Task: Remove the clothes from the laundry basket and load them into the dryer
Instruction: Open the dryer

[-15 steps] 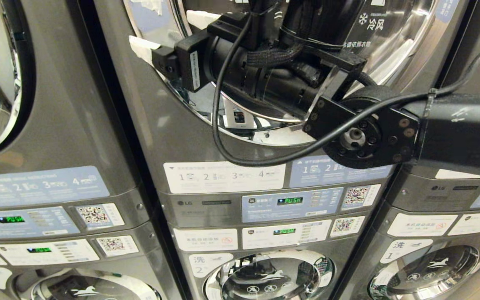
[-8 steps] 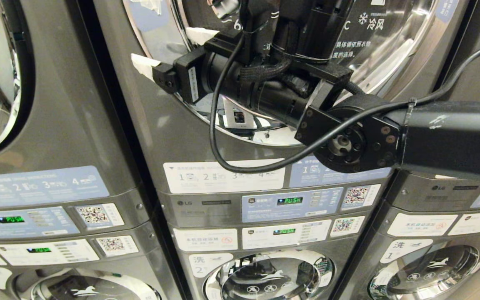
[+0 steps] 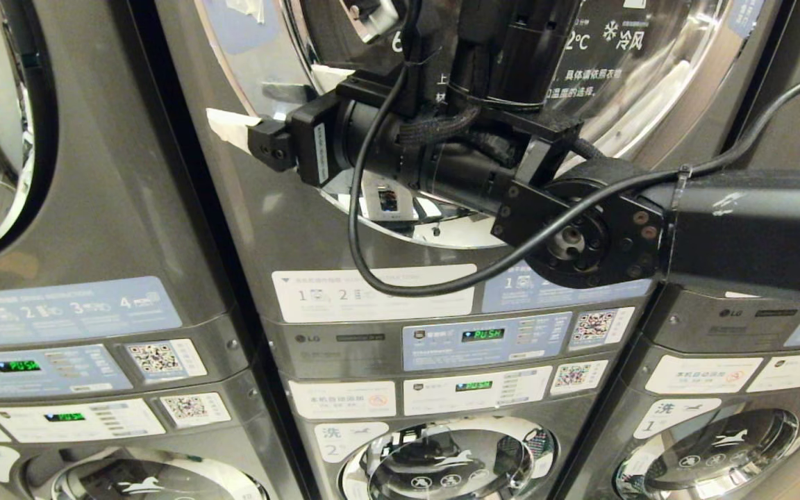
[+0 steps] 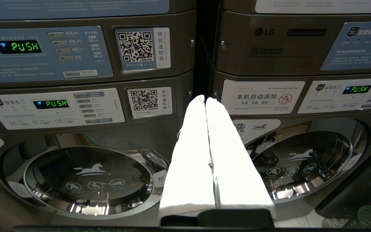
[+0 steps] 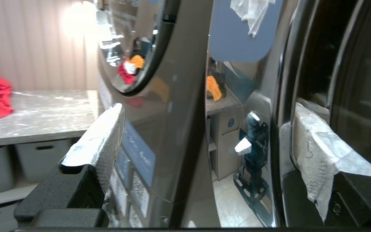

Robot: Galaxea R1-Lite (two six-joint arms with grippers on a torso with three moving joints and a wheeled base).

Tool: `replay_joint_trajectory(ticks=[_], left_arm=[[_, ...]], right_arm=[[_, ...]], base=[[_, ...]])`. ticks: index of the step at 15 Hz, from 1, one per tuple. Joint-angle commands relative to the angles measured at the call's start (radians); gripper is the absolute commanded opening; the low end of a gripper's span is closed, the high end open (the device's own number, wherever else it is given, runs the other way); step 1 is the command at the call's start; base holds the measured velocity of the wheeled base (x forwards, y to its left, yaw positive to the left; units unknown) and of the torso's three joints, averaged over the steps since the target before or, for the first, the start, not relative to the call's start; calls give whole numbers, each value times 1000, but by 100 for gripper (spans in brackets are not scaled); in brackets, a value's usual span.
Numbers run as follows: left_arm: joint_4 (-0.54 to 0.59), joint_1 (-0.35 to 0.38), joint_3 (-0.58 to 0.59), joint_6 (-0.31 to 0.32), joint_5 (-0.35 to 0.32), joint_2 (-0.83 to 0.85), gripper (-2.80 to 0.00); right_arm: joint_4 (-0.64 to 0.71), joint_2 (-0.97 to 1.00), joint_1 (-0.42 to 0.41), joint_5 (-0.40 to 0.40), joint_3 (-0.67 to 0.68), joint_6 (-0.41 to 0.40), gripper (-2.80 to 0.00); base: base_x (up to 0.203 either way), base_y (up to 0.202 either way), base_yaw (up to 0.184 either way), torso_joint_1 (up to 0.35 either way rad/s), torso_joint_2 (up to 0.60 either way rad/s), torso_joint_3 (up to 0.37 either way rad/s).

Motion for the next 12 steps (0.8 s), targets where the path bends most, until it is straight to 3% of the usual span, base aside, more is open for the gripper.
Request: replay_joint_trajectory(ticks=[1, 6, 12], left_arm=[[0, 0, 0, 0, 0, 0, -280], [0, 0, 0, 0, 0, 1, -280], [0, 0, 0, 0, 0, 0, -280]], right_arm=[[3, -33, 1, 16, 2, 7, 0], [11, -141, 19, 30, 18, 29, 0], [38, -268, 44, 40, 174, 27, 0]], base=[[0, 0, 0, 0, 0, 0], [0, 0, 0, 0, 0, 0], [0, 0, 0, 0, 0, 0]])
